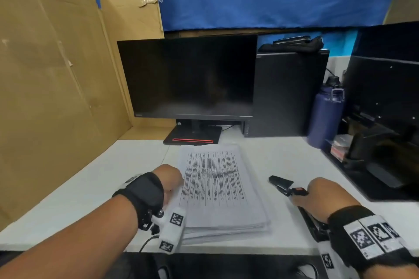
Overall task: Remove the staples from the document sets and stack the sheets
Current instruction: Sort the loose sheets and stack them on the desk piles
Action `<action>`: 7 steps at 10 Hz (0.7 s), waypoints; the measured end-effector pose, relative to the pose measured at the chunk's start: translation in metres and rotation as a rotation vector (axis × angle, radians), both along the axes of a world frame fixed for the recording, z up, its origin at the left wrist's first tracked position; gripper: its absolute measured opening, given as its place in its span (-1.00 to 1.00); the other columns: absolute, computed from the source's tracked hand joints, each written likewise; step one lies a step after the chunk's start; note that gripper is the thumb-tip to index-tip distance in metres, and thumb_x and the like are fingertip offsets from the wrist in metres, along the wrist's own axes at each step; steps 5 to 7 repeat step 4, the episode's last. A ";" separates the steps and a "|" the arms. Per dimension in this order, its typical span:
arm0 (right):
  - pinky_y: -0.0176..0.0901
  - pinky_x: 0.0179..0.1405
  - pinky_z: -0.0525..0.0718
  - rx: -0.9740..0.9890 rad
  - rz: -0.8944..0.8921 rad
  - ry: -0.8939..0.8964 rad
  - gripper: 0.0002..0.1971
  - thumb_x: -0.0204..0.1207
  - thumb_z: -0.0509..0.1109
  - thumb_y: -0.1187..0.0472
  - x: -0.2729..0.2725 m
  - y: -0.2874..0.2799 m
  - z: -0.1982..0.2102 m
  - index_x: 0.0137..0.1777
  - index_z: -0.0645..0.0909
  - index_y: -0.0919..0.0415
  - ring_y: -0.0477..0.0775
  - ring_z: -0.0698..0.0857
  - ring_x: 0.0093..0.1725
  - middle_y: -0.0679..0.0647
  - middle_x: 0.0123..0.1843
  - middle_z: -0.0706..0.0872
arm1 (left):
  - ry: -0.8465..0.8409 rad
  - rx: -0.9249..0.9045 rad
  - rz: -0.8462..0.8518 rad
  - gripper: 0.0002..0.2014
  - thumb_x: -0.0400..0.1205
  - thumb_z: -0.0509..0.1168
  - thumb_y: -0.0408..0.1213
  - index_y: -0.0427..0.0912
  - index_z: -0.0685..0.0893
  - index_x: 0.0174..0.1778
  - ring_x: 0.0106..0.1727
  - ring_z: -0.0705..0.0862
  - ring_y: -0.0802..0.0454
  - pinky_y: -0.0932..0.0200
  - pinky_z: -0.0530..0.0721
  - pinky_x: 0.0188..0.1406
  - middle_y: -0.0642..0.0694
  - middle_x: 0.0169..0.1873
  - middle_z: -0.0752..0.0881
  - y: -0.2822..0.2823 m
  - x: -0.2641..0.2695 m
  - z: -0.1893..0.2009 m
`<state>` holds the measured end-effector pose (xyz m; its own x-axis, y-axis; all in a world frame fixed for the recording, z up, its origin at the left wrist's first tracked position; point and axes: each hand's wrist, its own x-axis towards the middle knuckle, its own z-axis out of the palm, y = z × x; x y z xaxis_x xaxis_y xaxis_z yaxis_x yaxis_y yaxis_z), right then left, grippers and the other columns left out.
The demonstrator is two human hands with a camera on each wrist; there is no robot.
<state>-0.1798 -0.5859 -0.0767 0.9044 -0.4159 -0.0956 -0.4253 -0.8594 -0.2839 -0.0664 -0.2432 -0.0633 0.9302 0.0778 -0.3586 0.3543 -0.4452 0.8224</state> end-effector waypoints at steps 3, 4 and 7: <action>-0.16 -0.27 0.65 -0.001 0.047 0.051 -0.68 0.52 0.31 -0.20 -0.003 -0.011 0.004 -0.11 0.61 0.06 0.00 0.75 -0.23 0.00 -0.23 0.75 | 0.048 0.041 -0.063 -0.88 0.69 0.43 -0.29 -0.16 0.60 -0.04 0.15 0.62 -0.19 -0.06 0.71 0.13 -0.23 0.10 0.62 0.011 -0.020 0.004; -0.10 -0.16 0.67 0.013 0.016 -0.018 -0.56 0.55 0.27 -0.26 -0.006 -0.011 0.006 0.11 0.57 0.11 0.02 0.76 -0.10 0.01 -0.08 0.73 | 0.022 -0.042 -0.015 -0.91 0.70 0.42 -0.30 -0.11 0.62 0.00 0.24 0.65 -0.20 -0.08 0.70 0.25 -0.25 0.16 0.66 0.022 -0.022 0.003; -0.10 -0.16 0.67 0.013 0.016 -0.018 -0.56 0.55 0.27 -0.26 -0.006 -0.011 0.006 0.11 0.57 0.11 0.02 0.76 -0.10 0.01 -0.08 0.73 | 0.022 -0.042 -0.015 -0.91 0.70 0.42 -0.30 -0.11 0.62 0.00 0.24 0.65 -0.20 -0.08 0.70 0.25 -0.25 0.16 0.66 0.022 -0.022 0.003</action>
